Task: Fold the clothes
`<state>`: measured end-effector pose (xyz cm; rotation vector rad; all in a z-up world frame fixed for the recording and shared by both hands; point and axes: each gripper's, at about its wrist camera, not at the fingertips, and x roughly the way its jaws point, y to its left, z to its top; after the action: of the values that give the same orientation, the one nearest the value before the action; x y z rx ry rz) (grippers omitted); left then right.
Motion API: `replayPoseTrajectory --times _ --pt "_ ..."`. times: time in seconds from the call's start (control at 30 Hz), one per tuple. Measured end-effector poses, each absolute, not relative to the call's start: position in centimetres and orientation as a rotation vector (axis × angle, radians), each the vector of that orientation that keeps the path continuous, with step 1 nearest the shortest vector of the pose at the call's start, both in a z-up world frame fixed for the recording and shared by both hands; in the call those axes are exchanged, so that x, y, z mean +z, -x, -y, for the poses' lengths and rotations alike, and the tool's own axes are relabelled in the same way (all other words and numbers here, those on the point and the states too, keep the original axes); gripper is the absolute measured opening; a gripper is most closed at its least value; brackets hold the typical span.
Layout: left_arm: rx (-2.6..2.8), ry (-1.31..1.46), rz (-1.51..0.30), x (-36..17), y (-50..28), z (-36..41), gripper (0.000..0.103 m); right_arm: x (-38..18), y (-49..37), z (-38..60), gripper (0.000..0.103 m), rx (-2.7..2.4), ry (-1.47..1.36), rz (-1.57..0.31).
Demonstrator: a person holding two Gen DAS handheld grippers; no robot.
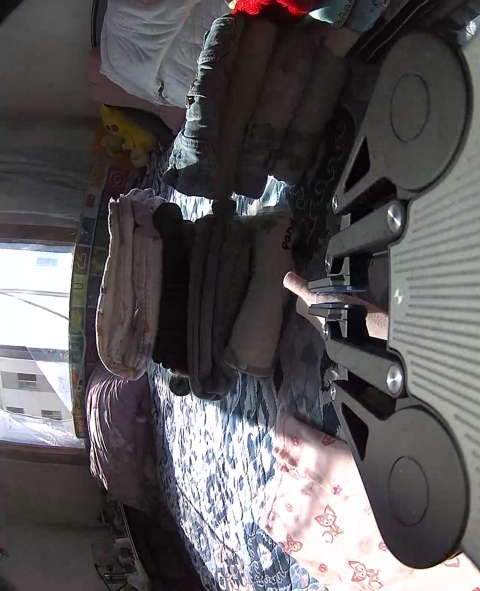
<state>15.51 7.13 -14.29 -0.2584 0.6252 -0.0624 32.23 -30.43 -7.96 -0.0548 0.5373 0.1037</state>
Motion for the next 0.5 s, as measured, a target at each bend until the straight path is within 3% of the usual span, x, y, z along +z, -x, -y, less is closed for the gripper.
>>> replayPoseTrajectory --times 0.5 --pt "-0.061 0.228 -0.630 -14.5 -15.5 -6.8 0.098 -9.7 -26.6 37.0 0.007 -0.048 -0.031 -0.542"
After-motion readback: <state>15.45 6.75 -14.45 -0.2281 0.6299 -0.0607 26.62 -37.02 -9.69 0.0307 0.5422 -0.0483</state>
